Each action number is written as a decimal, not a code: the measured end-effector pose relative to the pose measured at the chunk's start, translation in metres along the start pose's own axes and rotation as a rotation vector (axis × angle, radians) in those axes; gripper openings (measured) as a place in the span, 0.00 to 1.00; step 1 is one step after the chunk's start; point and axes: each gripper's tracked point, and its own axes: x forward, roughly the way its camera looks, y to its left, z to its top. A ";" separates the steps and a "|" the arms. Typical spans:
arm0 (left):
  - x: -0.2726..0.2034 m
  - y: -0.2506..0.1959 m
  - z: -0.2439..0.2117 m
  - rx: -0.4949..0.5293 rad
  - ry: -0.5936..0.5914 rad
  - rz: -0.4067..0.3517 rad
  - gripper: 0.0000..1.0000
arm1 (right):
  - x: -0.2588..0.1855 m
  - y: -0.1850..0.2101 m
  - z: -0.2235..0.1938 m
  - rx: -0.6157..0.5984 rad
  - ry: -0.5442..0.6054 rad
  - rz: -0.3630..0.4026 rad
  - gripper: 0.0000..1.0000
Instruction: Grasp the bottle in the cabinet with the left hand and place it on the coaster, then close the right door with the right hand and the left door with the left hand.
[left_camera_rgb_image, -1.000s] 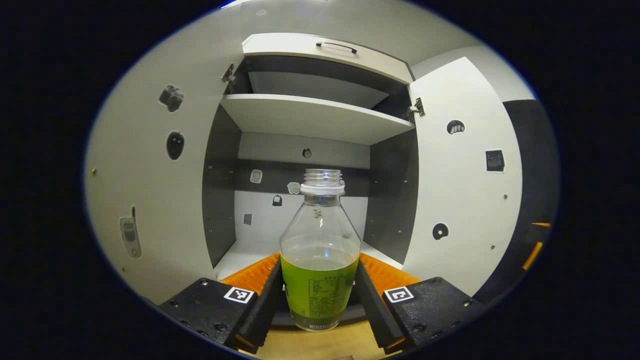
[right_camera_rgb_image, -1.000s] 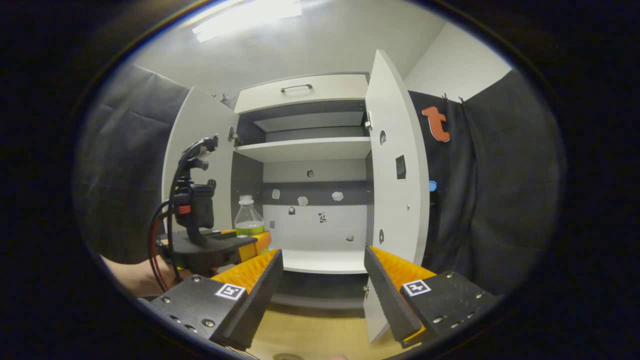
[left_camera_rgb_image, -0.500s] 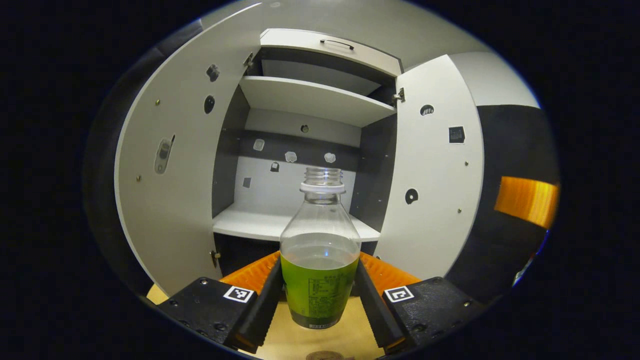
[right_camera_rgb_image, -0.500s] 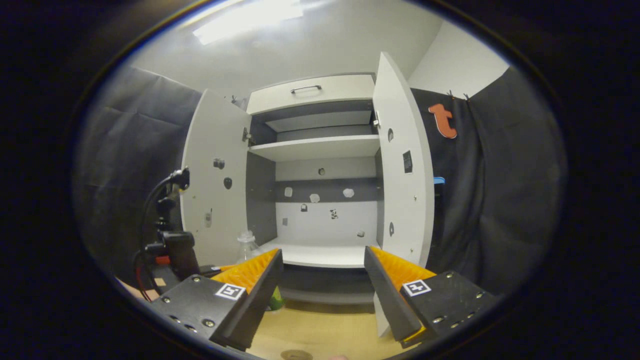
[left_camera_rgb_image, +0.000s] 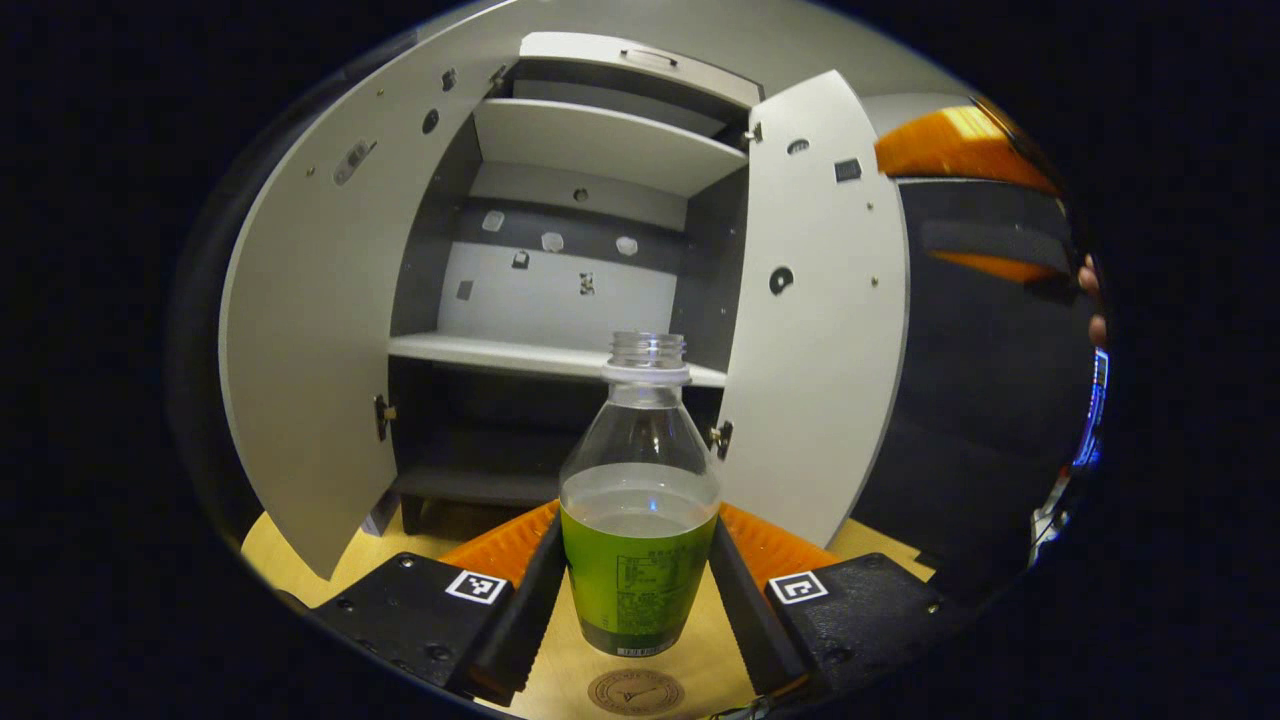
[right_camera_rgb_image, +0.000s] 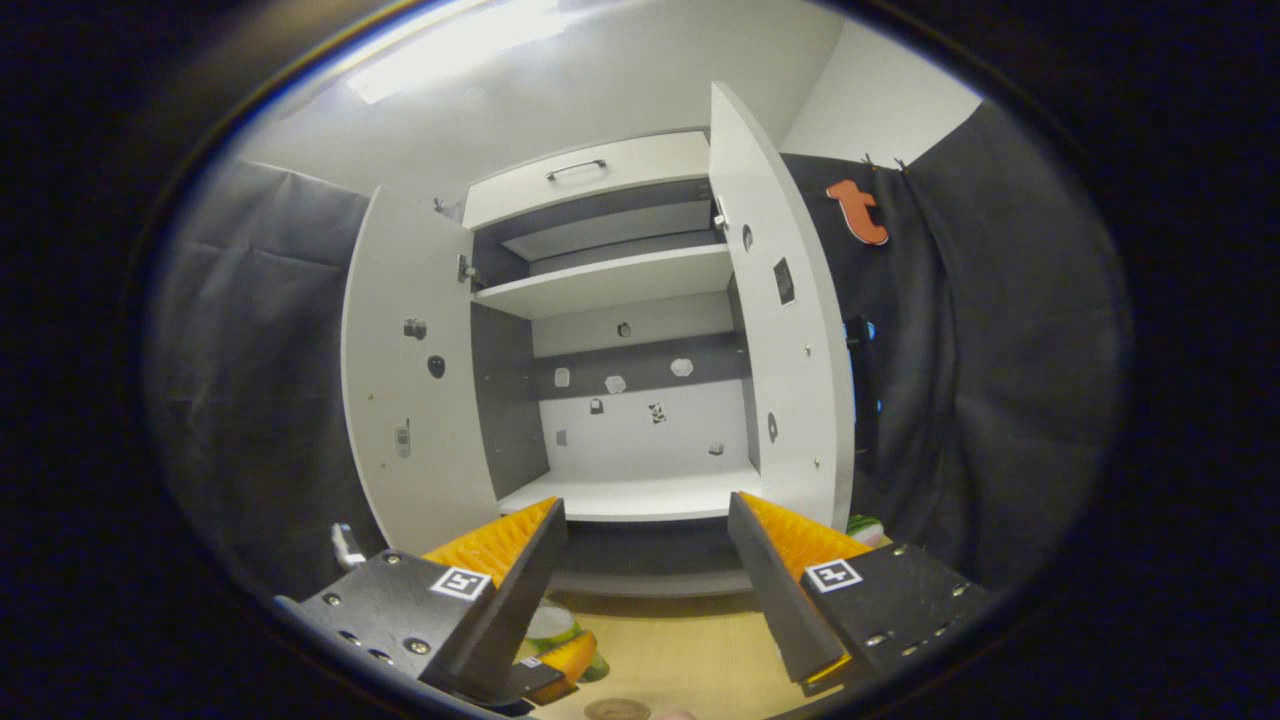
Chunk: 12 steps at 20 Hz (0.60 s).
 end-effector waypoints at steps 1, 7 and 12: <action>0.000 -0.001 -0.016 0.011 0.015 -0.008 0.81 | 0.000 0.001 -0.002 -0.009 -0.005 0.010 0.98; -0.003 -0.022 -0.089 0.040 0.079 -0.091 0.81 | 0.014 0.021 -0.022 -0.027 0.008 0.097 0.98; -0.005 -0.025 -0.111 0.111 0.081 -0.126 0.80 | 0.035 0.026 -0.036 -0.054 0.037 0.123 0.99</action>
